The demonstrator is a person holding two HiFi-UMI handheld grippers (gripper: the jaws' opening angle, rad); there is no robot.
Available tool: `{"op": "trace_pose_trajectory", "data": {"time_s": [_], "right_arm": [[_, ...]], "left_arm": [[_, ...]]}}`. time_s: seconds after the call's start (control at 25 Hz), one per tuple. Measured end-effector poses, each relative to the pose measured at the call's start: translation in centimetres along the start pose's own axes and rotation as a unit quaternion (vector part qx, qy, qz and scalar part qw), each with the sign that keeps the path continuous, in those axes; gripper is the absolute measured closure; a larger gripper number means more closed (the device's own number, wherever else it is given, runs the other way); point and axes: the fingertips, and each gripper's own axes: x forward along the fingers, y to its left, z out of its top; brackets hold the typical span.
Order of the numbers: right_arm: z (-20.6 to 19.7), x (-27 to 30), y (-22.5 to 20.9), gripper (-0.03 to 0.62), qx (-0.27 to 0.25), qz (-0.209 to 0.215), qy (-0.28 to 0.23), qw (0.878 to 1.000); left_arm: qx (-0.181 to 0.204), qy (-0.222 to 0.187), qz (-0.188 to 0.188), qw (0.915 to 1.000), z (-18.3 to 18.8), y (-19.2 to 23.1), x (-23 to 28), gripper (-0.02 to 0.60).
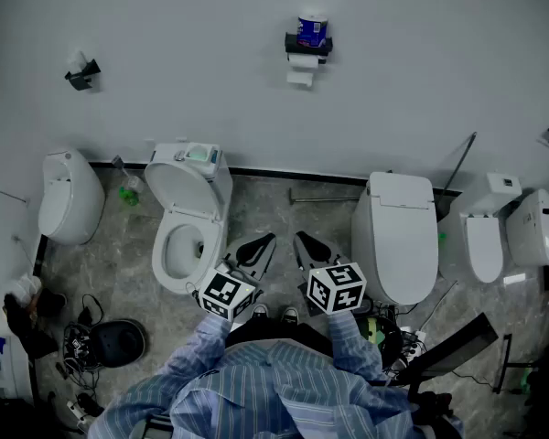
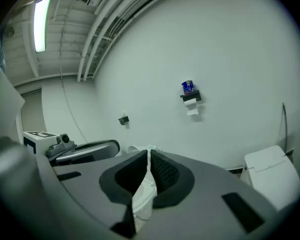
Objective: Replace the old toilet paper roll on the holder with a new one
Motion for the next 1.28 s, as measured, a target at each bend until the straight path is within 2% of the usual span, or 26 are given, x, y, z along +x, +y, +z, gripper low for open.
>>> {"op": "trace_pose_trajectory", "data": {"time_s": [0.48, 0.64, 1.0, 1.28], "right_arm": [[-0.2, 0.4, -0.8, 0.568, 0.012, -0.019, 0.005, 1.000], [0.0, 0.5, -1.6, 0.568, 0.019, -0.022, 0.001, 1.000], [1.1, 0.9, -4.3, 0.567, 0.036, -0.013, -0.013, 0.999], [1.4, 1.8, -6.4, 0.567, 0.042, 0.000, -0.006, 0.999]], "left_arm": [[-0.012, 0.011, 0.004, 0.9999, -0.8, 1.4, 0.1, 0.575], [-0.023, -0.001, 0.001, 0.9997, -0.6, 1.7, 0.2, 0.575], [-0.044, -0.027, 0.000, 0.9986, 0.0, 2.5, 2.5, 0.575], [-0.050, -0.025, -0.001, 0.9984, -0.2, 2.8, 5.1, 0.575]]}}
